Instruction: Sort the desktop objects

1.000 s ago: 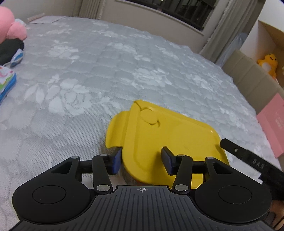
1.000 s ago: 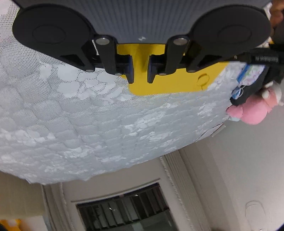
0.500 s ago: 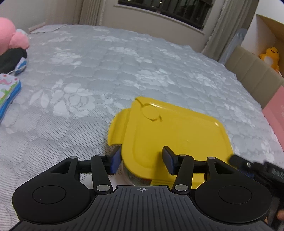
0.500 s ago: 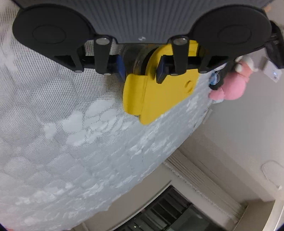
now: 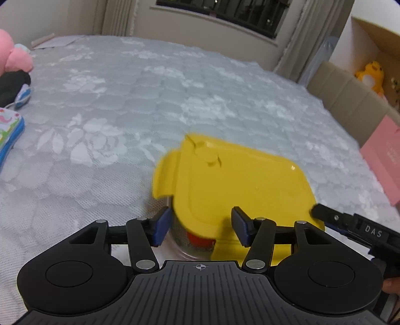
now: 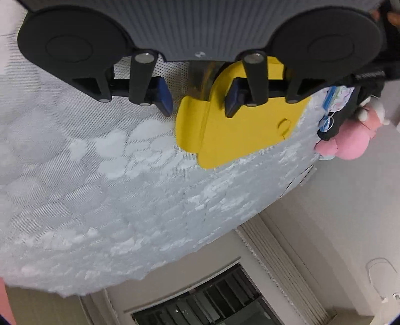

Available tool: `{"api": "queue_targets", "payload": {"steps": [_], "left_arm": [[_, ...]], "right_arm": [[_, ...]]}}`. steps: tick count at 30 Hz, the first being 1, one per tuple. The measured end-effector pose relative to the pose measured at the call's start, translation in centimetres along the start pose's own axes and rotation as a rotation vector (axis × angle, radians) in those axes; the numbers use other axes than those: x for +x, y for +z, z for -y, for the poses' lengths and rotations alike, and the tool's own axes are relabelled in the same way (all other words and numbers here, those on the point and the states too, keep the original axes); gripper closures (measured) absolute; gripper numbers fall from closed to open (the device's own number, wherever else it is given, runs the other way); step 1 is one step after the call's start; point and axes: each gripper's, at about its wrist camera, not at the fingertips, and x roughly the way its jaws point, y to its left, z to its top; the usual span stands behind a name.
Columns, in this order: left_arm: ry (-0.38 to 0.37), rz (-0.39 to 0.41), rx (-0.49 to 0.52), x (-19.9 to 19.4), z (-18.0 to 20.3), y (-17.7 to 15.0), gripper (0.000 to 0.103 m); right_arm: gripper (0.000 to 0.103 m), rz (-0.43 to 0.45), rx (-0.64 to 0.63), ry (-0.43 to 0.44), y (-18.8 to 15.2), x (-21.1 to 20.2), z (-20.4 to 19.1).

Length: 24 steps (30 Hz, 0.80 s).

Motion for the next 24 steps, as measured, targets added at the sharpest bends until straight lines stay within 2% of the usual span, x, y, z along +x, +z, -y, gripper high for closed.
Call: {"api": "queue_targets", "payload": {"steps": [4, 5, 6, 8, 10, 14, 16, 17, 18, 20, 22, 24], "left_arm": [[-0.022, 0.072, -0.026, -2.3, -0.2, 1.9, 0.038], [-0.032, 0.078, -0.03, -2.4, 0.0, 2.4, 0.037], [-0.035, 0.072, -0.017, -2.0, 0.6, 2.7, 0.037], [-0.052, 0.044, 0.008, -0.7, 1.8, 2.8, 0.039], [-0.078, 0.006, 0.015, 0.8, 2.7, 2.6, 0.041], [-0.097, -0.08, -0.053, 3.1, 2.3, 1.3, 0.043], [-0.079, -0.058, -0.03, 2.7, 2.5, 0.5, 0.043], [-0.072, -0.058, -0.024, 2.4, 2.6, 0.1, 0.043], [-0.074, -0.07, -0.03, 2.1, 2.6, -0.2, 0.043], [-0.098, -0.107, -0.048, 1.9, 2.6, -0.8, 0.042], [-0.099, -0.104, -0.039, 1.7, 2.6, -1.0, 0.042], [-0.095, -0.098, -0.039, 1.7, 2.7, -1.3, 0.041]], "right_arm": [[0.056, 0.134, -0.07, -0.016, 1.2, -2.8, -2.1], [0.069, 0.137, -0.09, -0.009, 1.6, -2.8, -2.8], [0.082, 0.119, -0.104, 0.007, 1.9, -2.4, -3.7], [0.083, 0.07, -0.114, 0.05, 1.8, -1.0, -5.2], [0.083, 0.058, -0.141, 0.047, 1.3, 0.2, -6.4], [0.083, 0.025, -0.171, 0.015, 0.4, 2.2, -6.7], [0.088, -0.02, -0.155, 0.02, 0.1, 2.8, -6.0], [0.095, -0.042, -0.147, 0.023, 0.0, 3.1, -5.6], [0.097, -0.05, -0.142, 0.026, -0.1, 3.0, -5.3], [0.097, -0.071, -0.125, 0.04, -0.1, 2.6, -4.7], [0.1, -0.088, -0.122, 0.054, -0.1, 2.3, -4.2], [0.103, -0.078, -0.176, 0.036, -0.3, 2.1, -4.2]]}}
